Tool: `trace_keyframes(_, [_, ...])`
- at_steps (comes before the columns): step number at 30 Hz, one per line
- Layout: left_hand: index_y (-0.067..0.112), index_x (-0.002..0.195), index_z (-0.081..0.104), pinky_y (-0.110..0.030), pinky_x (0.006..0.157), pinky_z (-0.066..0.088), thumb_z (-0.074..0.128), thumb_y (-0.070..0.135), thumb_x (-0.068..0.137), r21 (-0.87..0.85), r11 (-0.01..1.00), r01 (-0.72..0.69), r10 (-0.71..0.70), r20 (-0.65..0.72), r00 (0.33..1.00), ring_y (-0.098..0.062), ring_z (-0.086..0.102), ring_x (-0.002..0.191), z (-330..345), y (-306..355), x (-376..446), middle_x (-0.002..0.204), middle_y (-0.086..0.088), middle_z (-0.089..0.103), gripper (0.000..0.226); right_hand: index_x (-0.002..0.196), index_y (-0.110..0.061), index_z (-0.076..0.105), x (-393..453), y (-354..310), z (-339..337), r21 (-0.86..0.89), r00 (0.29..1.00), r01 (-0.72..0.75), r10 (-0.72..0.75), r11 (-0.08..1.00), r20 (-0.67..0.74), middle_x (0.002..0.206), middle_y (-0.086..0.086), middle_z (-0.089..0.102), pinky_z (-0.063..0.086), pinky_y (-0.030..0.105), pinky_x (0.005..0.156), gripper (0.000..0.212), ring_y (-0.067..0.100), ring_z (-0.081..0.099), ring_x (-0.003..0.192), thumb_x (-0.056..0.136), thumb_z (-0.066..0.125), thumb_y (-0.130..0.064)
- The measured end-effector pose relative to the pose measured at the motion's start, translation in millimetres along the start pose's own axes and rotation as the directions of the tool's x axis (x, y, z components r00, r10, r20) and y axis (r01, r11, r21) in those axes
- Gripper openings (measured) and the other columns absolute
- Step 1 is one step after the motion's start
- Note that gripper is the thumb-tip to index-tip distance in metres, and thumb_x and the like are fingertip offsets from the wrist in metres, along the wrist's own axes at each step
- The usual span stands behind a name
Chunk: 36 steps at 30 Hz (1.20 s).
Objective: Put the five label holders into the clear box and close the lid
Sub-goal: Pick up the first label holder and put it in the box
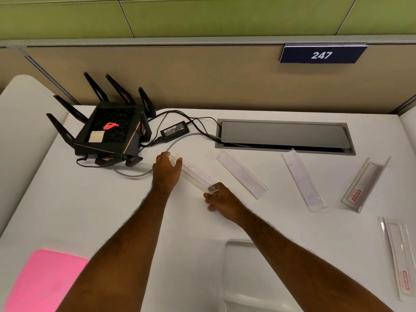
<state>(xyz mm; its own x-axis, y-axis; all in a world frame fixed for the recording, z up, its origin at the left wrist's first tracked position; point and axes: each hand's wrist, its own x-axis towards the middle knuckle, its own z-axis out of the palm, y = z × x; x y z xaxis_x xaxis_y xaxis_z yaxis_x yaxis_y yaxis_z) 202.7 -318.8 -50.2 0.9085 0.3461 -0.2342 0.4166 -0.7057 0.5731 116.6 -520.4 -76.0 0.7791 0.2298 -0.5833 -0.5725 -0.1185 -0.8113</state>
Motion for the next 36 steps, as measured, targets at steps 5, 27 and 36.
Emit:
trace_keyframes(5, [0.011, 0.138, 0.048, -0.034, 0.088, 0.050, 0.064, 0.036, 0.096, -0.105, 0.994, 0.019, -0.022, -0.027, 0.999, -0.030, 0.054, 0.124, -3.3, 2.1, -4.4, 0.140, -0.012, 0.051, 0.051, 0.115, -0.015, 0.053, -5.7, -4.0, 0.2, -0.001, 1.000, 0.024, -0.024, 1.000, -0.001, 0.116, 0.019, 0.063, 0.056, 0.036, 0.085, 0.028, 0.022, 0.067, 0.080, 0.098, 0.062, -0.035])
trace_keyframes(27, [0.018, 0.127, 0.054, -0.026, 0.085, 0.054, 0.073, 0.005, 0.086, -0.673, 0.737, 0.052, -0.111, -0.045, 0.993, -0.020, 0.065, 0.110, -38.4, 8.4, -76.1, 0.126, -0.003, 0.063, 0.048, 0.104, -0.020, 0.057, -70.2, -22.5, -22.2, -0.030, 0.960, 0.188, -0.190, 0.982, -0.204, 0.114, 0.002, 0.067, 0.058, 0.035, 0.076, 0.023, 0.019, 0.068, 0.100, 0.104, 0.046, -0.041])
trace_keyframes(36, [0.007, 0.132, 0.053, -0.021, 0.072, 0.058, 0.070, -0.013, 0.083, -0.831, 0.553, 0.067, -0.039, 0.054, 0.998, -0.017, 0.070, 0.095, -54.1, 9.2, -105.0, 0.116, -0.009, 0.068, 0.056, 0.128, -0.024, 0.033, -97.2, -26.6, -24.3, 0.094, 0.940, 0.234, -0.201, 0.968, -0.277, 0.108, 0.006, 0.071, 0.056, 0.032, 0.069, 0.044, 0.023, 0.069, 0.096, 0.098, 0.055, -0.047])
